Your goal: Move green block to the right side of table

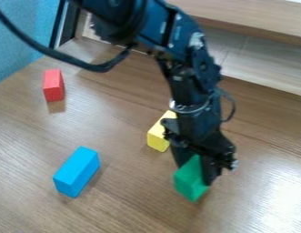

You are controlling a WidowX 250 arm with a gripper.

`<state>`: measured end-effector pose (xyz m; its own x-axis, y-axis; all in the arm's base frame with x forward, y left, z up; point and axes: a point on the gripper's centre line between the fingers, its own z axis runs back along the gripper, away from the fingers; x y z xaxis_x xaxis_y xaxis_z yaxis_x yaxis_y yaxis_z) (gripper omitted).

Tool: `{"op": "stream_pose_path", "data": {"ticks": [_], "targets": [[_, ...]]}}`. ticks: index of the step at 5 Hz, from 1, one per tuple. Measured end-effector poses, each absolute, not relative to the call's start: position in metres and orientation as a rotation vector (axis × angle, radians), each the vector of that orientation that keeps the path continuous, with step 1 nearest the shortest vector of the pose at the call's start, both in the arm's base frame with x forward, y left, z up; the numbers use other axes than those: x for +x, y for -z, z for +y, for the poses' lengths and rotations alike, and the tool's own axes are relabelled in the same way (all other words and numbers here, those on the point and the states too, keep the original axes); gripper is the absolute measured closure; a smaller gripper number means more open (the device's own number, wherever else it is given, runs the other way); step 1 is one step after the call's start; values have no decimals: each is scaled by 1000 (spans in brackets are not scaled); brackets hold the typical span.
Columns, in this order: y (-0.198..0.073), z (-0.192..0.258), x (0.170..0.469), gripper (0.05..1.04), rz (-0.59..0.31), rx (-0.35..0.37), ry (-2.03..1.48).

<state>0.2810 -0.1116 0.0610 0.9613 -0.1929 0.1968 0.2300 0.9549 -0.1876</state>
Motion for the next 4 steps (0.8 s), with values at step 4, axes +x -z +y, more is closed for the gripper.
{"op": "stream_pose_path", "data": {"ticks": [4], "targets": [[-44,-133,296,507,-158,-188,212]]}}
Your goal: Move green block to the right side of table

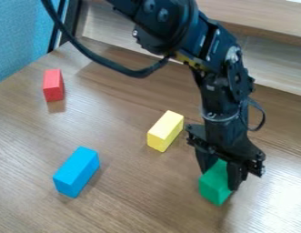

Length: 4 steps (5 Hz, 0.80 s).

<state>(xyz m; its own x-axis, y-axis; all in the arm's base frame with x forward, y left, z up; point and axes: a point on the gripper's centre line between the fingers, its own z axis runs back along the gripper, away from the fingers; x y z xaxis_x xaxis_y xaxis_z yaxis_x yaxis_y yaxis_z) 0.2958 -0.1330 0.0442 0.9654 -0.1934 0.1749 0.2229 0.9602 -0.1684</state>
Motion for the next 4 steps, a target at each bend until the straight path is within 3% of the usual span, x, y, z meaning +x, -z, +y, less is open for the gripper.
{"op": "stream_pose_path", "data": {"ticks": [1,2,4], "targets": [[-44,-136,298,431,-160,-179,212],[-40,-135,297,124,-149,-164,211],[-37,-130,294,83,-138,-148,209]]}}
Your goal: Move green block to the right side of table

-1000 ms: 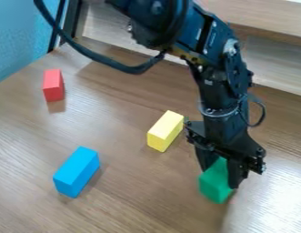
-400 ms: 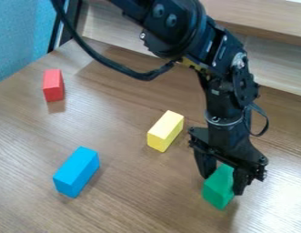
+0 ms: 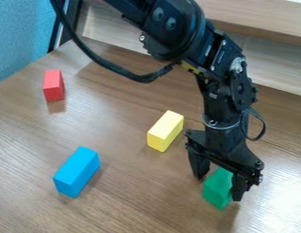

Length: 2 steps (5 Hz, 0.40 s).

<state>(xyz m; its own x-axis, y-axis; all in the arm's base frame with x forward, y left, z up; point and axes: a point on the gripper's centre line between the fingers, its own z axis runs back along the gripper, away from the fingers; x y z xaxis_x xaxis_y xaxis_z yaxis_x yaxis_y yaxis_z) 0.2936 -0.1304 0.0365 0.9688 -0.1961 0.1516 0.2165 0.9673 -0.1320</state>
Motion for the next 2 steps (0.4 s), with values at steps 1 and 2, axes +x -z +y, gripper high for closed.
{"op": "stream_pose_path", "data": {"ticks": [1,2], "targets": [[-63,-111,294,83,-197,-168,162],[-88,-89,294,83,-242,-202,109]]}}
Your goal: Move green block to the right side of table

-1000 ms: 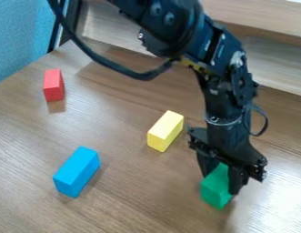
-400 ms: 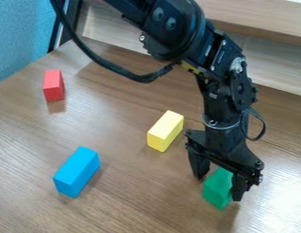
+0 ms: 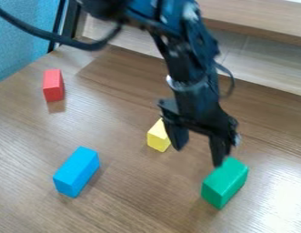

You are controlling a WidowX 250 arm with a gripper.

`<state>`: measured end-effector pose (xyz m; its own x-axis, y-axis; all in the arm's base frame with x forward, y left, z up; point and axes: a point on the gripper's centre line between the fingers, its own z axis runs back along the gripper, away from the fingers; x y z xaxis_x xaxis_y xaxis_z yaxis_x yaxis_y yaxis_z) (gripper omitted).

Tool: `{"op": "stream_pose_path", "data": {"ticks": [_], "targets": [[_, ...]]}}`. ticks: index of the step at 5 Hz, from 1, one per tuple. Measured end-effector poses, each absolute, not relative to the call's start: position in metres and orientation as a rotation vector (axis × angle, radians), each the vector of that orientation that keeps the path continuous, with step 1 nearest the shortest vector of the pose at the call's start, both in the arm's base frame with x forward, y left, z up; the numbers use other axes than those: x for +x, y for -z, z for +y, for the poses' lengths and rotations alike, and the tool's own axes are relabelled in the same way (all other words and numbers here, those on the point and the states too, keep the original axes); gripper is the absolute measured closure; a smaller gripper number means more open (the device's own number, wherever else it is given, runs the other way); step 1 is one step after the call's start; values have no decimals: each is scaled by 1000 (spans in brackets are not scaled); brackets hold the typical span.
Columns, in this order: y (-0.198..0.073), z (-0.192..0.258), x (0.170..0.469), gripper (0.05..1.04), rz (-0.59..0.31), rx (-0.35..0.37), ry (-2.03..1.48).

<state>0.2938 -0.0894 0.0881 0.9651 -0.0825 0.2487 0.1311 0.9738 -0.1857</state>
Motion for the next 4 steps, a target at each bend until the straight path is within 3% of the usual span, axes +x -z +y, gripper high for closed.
{"op": "stream_pose_path", "data": {"ticks": [1,2,3,4], "targets": [[-119,-54,294,83,-299,-253,18],[-128,-19,293,83,-304,-255,-78],[-129,29,306,83,-321,-213,-216],[-120,47,318,83,-301,-185,-263]]}}
